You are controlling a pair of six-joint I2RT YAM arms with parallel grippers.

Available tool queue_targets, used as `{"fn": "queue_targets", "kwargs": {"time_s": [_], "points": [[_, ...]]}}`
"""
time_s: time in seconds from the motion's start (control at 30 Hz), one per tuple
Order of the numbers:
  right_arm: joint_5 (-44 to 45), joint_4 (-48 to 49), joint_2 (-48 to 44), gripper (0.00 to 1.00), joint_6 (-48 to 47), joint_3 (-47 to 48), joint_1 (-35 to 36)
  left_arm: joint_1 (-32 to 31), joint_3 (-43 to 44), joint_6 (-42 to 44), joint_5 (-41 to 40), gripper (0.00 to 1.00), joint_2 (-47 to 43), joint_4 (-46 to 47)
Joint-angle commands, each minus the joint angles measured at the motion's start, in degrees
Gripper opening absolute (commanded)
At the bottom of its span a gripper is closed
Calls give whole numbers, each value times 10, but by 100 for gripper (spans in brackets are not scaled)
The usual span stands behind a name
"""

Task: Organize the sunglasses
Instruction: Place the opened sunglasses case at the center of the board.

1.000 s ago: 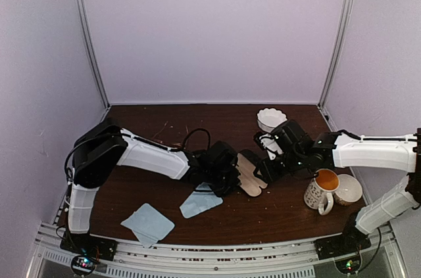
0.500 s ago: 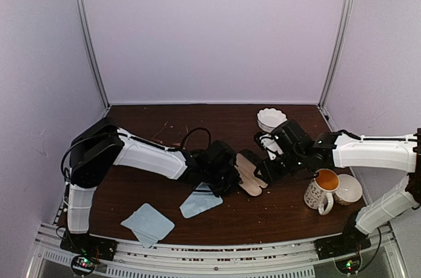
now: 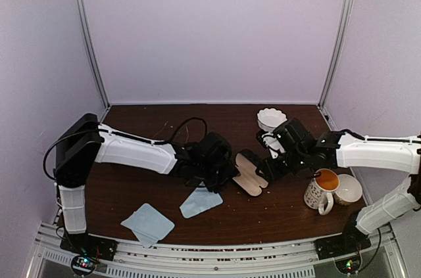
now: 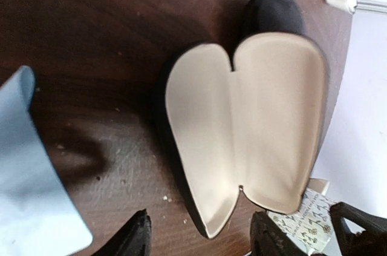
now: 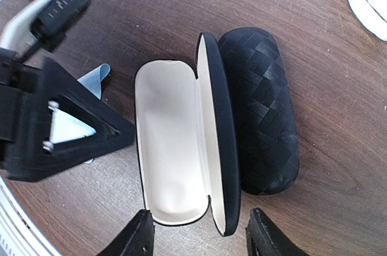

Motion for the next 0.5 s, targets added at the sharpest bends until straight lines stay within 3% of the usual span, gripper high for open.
{"fn": "queue_targets", "kwargs": {"time_s": [0.0,0.3,0.47], "points": [[18,-18,-25,53,-1,25,4,4,-6,58,-57,62,-67,-60],[5,-9,-53,54,-3,28,4,-16,-10,198,-267,63,-181,-267],[7,1,-59,54,-3,25,5,-48,-20,187,-437,68,-252,-468]]}}
